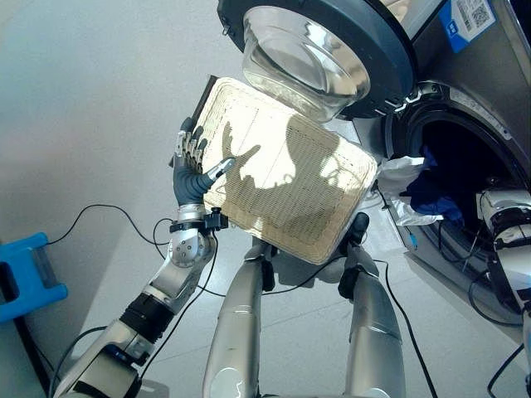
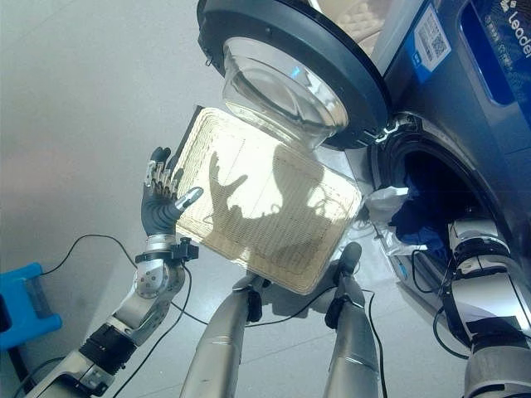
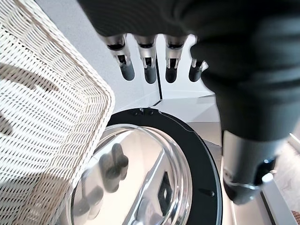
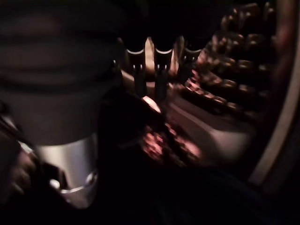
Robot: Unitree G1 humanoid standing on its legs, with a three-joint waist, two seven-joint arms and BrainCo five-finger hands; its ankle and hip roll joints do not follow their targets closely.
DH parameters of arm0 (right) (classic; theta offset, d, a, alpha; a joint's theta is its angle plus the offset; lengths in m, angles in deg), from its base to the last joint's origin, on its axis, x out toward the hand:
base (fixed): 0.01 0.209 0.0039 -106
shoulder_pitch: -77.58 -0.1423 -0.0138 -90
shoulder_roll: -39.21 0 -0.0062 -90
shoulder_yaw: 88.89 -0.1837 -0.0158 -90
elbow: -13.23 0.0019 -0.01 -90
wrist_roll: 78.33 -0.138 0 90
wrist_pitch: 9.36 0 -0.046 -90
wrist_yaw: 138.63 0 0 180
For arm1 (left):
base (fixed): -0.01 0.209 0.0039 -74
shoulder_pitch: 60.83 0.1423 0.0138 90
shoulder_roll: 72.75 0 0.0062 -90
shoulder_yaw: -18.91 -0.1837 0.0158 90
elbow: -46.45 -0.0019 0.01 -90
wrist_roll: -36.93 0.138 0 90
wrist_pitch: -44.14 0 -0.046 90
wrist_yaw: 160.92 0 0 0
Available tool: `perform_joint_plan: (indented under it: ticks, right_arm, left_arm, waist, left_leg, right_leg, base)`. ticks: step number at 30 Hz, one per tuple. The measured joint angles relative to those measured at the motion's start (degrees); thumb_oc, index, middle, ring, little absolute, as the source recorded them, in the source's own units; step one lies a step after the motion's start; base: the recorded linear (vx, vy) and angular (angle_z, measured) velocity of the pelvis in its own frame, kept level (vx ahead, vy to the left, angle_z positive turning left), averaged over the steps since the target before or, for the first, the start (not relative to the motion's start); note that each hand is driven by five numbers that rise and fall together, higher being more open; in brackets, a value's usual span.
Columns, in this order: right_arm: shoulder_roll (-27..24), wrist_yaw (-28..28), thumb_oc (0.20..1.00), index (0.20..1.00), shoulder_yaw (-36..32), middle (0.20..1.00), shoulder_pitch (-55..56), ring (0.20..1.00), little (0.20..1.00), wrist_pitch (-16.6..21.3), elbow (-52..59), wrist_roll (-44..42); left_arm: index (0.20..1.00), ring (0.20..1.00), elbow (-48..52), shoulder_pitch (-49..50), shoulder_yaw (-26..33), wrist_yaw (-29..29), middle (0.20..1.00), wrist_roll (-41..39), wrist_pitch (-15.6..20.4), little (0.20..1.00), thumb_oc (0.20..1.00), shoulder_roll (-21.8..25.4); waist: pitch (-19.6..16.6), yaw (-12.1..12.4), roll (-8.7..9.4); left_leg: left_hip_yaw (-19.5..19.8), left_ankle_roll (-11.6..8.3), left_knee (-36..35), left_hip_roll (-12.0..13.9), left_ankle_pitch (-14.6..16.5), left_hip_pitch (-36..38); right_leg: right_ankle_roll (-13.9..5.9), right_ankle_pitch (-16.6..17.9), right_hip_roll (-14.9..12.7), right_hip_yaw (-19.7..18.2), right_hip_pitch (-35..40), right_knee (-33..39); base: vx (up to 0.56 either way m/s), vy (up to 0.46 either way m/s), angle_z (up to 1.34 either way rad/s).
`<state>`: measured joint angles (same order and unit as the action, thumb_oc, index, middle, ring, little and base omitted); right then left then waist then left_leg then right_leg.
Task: Put the clothes into the washing machine.
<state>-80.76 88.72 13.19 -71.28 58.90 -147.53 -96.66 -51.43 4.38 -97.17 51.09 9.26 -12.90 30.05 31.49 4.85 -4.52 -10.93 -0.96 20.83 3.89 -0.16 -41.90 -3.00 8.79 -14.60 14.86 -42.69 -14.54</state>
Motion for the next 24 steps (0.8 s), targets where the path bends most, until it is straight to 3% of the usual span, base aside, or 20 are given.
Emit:
perform_joint_plan:
  ticks: [5,9,18,24]
  right_arm:
    - [0.48,6.65,1.000,1.000,-0.68,1.000,1.92,1.000,1.000,5.02,3.77,4.38]
    - [2.13,10.56,1.000,1.000,-0.57,1.000,2.84,1.000,1.000,6.66,5.49,8.08]
    - [11.86,16.96,1.000,1.000,-0.16,1.000,9.27,1.000,1.000,7.43,7.64,11.30]
    - [14.98,16.10,1.000,1.000,1.49,1.000,11.84,1.000,1.000,8.02,9.35,14.01]
  left_arm:
    - [1.000,1.000,0.01,-0.32,0.02,0.10,1.000,0.07,-0.05,1.000,1.000,-0.15]
    - [1.000,1.000,-0.59,-0.42,0.11,0.79,1.000,1.57,-0.06,1.000,1.000,-0.74]
    - [1.000,1.000,-5.65,-0.52,-0.89,1.01,1.000,4.41,0.15,1.000,1.000,-3.14]
    - [1.000,1.000,-7.41,-0.39,-1.48,0.98,1.000,4.46,0.34,1.000,1.000,-4.08]
  waist:
    - [0.00,-1.27,0.00]
    - [0.00,-2.15,0.00]
    - [0.00,-2.55,-0.01]
    - [-0.01,-2.50,-0.01]
  left_leg:
    - [0.02,0.05,-0.15,-0.11,-0.02,-0.27]
    - [-0.03,0.05,-0.28,-0.10,-0.03,-0.03]
    - [-0.30,0.04,-0.43,-0.06,-0.04,0.39]
    - [-0.30,0.08,-0.88,-0.16,-0.20,0.75]
  right_leg:
    - [-0.02,-0.02,-0.10,0.08,-0.24,0.01]
    - [-0.02,-0.02,-0.09,0.04,-0.14,0.02]
    - [0.00,-0.02,-0.03,-0.19,-0.01,0.01]
    - [0.01,-0.02,-0.10,-0.17,0.22,0.00]
  base:
    - [0.00,0.029,0.00]
    - [0.00,0.009,0.00]
    - [0.00,0.003,0.00]
    - [0.00,0.000,0.00]
